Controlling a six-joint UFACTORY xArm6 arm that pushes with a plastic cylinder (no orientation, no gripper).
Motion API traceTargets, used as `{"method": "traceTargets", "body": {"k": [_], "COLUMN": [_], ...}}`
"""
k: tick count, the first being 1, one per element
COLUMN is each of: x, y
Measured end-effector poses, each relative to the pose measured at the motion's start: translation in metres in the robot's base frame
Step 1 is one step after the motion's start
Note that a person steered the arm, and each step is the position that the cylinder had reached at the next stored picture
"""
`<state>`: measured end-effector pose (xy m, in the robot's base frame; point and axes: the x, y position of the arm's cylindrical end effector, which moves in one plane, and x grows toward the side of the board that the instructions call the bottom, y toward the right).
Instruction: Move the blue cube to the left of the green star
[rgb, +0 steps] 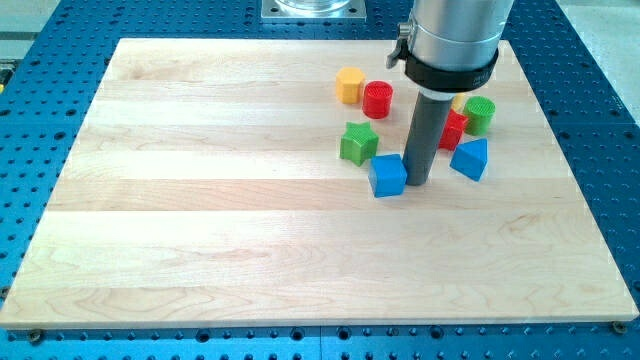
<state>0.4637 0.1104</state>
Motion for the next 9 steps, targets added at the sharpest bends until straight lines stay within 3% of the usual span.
{"method": "traceTargets", "body": {"k": [1,8,9], "x": [0.023,0.022,0.071], "y": [-0.040,-0.205,-0.188]}}
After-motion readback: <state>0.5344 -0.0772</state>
